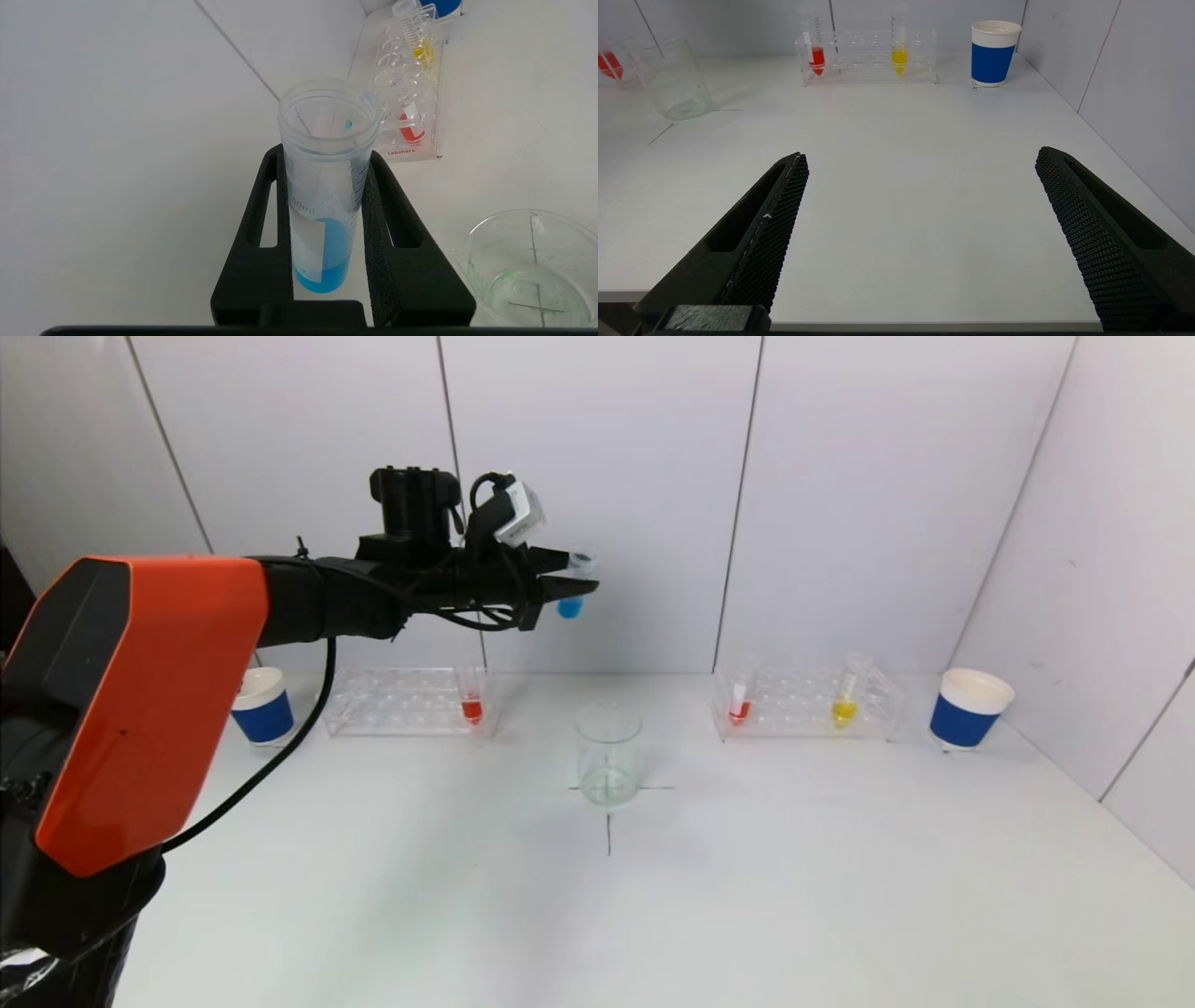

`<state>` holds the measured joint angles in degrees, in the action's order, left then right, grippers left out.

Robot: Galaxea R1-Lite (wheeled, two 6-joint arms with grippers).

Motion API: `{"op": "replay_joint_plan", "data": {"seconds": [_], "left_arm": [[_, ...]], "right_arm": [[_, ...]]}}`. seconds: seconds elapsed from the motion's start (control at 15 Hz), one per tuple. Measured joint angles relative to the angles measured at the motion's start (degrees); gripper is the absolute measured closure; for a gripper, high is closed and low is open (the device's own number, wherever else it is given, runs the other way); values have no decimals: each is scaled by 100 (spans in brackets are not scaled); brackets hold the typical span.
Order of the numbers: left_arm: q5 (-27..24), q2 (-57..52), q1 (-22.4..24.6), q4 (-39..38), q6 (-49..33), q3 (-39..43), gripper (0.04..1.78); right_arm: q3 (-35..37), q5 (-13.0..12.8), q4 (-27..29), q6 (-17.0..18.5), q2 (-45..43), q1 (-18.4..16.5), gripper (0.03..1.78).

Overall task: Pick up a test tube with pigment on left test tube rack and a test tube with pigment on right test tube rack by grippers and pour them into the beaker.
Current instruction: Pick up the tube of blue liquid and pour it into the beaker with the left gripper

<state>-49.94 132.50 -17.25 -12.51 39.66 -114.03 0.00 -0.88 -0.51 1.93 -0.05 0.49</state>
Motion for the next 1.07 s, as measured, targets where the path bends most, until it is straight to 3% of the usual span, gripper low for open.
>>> {"op": "replay_joint_plan", "data": {"seconds": [0.4, 1.07], "left_arm": [[-311, 226, -44, -83, 1079, 20, 137], [-534, 545, -77, -1493, 2155, 196, 137]], "right_arm": [[0, 2, 2, 0, 0, 0, 4], [0, 0, 0, 0, 0, 0, 4]]}}
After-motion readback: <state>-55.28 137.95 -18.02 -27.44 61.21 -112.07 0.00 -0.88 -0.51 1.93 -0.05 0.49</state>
